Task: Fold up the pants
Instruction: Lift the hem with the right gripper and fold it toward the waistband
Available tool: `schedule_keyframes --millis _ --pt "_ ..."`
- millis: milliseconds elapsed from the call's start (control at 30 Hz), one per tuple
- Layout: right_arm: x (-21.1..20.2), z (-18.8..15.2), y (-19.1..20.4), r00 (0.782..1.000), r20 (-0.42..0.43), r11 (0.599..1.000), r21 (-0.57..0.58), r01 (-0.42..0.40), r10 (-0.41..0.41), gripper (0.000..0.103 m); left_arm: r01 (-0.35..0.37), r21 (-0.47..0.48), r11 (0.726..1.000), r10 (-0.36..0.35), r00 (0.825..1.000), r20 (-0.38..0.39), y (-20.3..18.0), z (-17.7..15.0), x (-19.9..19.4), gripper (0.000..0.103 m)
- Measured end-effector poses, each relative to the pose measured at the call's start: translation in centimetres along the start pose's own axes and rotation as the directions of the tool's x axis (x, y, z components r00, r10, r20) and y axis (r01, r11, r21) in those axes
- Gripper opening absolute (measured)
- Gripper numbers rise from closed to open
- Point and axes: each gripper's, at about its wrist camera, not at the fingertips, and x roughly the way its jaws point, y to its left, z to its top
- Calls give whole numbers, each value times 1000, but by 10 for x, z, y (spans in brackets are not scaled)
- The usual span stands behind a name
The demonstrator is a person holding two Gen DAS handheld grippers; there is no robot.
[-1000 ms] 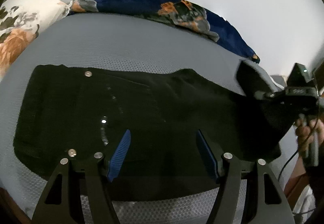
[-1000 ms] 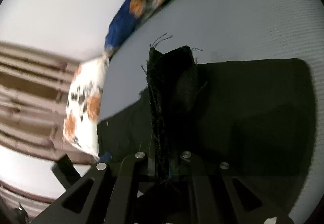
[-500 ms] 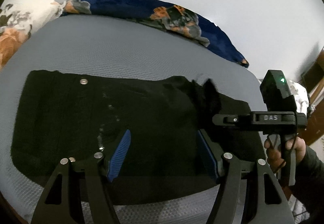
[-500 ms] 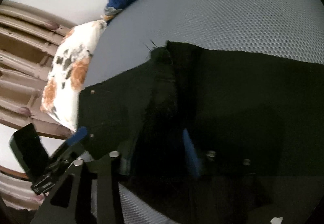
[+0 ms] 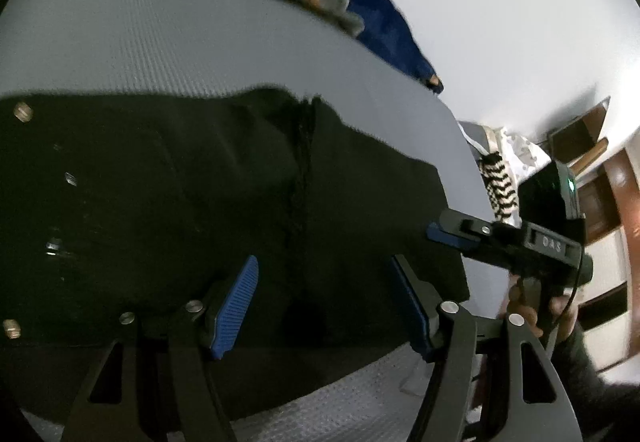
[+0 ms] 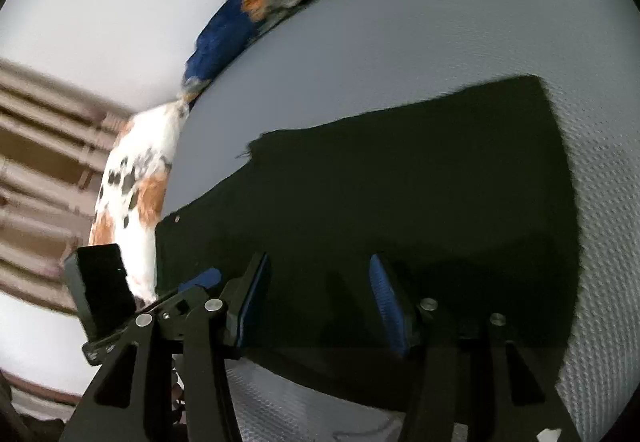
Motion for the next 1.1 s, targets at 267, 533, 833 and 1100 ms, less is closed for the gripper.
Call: schedule_keyframes --millis 267,533,833,1100 --pt "-18 -8 -34 999 46 995 95 -1 -3 52 42 -43 998 -45 996 -83 2 15 37 54" --pt "-23 -10 -52 998 59 991 132 -9 1 54 47 -40 998 -49 997 -60 -8 27 57 54" --pt "-23 -13 -56 998 67 990 141 -4 -5 55 53 -96 994 -62 993 -101 -12 15 64 6" --pt "-34 -19 -47 995 86 994 95 47 -55 55 10 -63 998 -11 1000 -16 -33 11 40 3"
